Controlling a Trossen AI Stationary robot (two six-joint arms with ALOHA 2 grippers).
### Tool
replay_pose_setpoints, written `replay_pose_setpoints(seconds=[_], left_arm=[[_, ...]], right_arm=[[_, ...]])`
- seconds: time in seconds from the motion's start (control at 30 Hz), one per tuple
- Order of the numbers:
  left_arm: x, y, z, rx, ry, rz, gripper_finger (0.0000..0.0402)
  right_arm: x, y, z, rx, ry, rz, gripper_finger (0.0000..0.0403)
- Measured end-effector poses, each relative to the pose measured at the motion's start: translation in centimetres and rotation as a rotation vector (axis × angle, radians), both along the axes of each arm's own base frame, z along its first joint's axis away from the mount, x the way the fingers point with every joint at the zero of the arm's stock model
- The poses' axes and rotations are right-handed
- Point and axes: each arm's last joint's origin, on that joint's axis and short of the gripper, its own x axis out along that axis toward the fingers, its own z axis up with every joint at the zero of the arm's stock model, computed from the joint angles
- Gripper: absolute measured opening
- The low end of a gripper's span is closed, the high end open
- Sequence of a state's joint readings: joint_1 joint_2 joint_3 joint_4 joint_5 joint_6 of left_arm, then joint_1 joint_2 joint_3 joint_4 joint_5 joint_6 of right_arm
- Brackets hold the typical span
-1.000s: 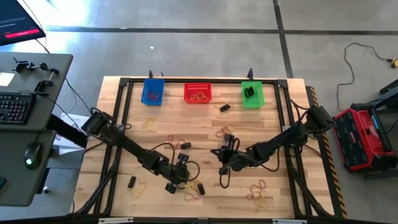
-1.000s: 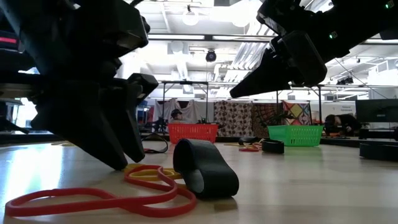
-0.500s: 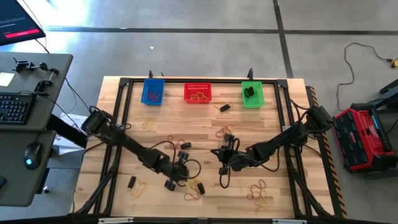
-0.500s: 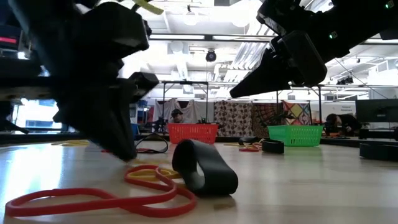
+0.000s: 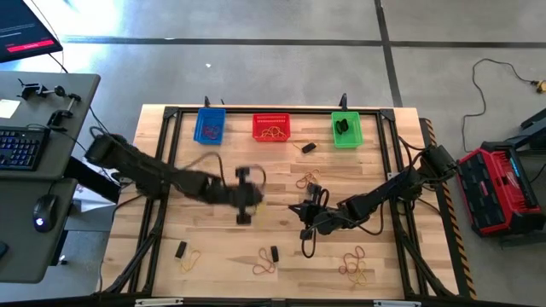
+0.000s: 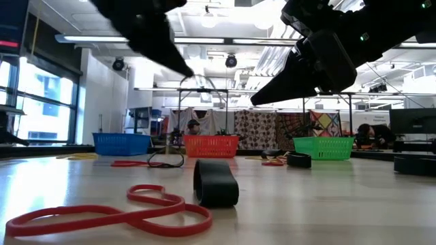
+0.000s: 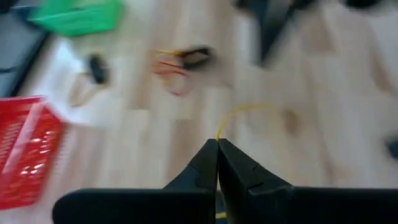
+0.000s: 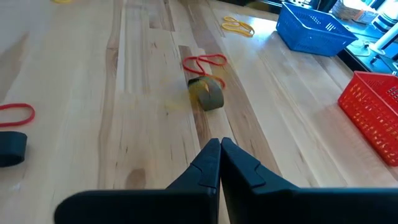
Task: Sort rubber bands into baskets
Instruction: Put the yellow rubberband into the orange bin
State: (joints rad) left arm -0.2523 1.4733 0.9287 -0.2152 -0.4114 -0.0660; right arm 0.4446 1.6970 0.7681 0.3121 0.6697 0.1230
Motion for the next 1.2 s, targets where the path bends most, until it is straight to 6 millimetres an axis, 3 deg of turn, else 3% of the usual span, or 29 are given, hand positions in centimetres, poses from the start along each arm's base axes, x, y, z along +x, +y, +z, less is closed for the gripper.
replay_pose_setpoints(seconds=[0.17,0.53,0.77,1.03,1.2], left_arm=[[0.0,5.2,1.8,-0.034,-0.057,0.148,0.0000],[0.5,15.0,5.9,-0.047,-0.161,0.301,0.0000],[0.5,19.8,7.2,-0.068,-0.196,0.351,0.0000],[2.5,24.0,4.6,-0.119,-0.123,0.373,0.0000],[3.7,25.4,2.1,-0.146,-0.039,0.374,0.0000]], right_arm=[[0.0,0.0,0.0,0.000,0.000,0.000,0.0000],[0.0,0.0,0.0,0.007,-0.002,-0.003,0.0000],[0.0,0.0,0.0,0.007,-0.002,-0.003,0.0000],[0.0,0.0,0.0,0.003,0.000,-0.001,0.0000],[0.0,0.0,0.0,0.002,0.000,-0.001,0.0000]])
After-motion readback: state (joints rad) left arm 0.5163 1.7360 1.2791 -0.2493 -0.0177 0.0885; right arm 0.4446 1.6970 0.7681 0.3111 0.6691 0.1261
